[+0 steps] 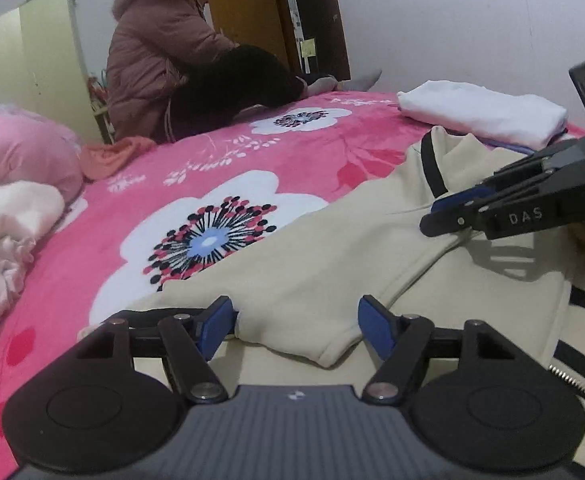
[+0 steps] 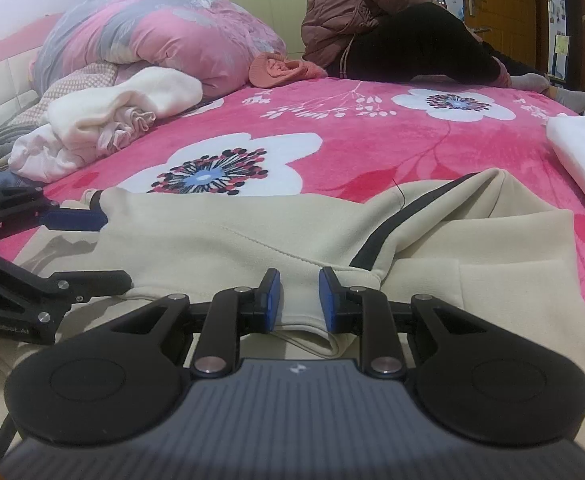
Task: Fold clothes
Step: 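Smooth the folded edge of the hoodie with the left gripper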
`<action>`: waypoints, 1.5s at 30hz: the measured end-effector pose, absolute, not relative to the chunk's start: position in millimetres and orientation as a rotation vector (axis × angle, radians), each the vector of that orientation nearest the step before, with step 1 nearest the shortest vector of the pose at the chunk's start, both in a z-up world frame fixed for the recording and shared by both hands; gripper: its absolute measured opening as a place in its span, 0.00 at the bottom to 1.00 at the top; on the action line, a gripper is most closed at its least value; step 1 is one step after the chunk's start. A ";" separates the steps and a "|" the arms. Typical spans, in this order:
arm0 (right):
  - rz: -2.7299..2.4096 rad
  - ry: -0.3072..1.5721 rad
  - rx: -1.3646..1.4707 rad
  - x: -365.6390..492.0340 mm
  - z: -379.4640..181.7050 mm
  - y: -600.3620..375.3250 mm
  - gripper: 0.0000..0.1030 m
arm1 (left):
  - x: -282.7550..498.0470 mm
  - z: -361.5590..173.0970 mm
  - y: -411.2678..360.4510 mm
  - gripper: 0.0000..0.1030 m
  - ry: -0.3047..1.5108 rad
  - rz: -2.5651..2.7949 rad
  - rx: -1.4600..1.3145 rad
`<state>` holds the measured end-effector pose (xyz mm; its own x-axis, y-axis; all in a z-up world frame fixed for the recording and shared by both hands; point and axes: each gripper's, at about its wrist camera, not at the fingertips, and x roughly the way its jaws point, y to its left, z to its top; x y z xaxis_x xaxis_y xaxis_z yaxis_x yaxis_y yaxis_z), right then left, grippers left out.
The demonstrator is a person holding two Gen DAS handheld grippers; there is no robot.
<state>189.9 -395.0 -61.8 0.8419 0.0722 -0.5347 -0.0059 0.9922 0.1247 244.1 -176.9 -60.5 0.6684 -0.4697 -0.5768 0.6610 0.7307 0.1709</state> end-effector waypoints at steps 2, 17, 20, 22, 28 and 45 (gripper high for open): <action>0.042 0.569 0.121 189.9 -61.7 -395.2 0.20 | 248.1 -60.8 -174.8 0.74 0.558 -0.656 0.355; 0.047 0.472 0.188 170.6 -45.2 -397.7 0.22 | 251.5 -65.5 -170.5 0.80 0.574 -0.635 0.301; 0.040 0.552 0.183 179.2 -53.3 -394.9 0.22 | 250.0 -65.3 -173.2 0.80 0.571 -0.623 0.318; 0.034 0.566 0.168 182.1 -56.1 -392.3 0.21 | 248.8 -62.1 -174.2 0.81 0.575 -0.603 0.320; 0.029 0.574 0.160 181.9 -59.7 -390.9 0.21 | 224.9 -48.8 -177.2 0.78 0.539 -0.543 0.351; 0.061 0.550 0.260 178.5 -61.7 -407.0 0.22 | 150.9 -13.7 -136.3 0.75 0.512 -0.414 0.365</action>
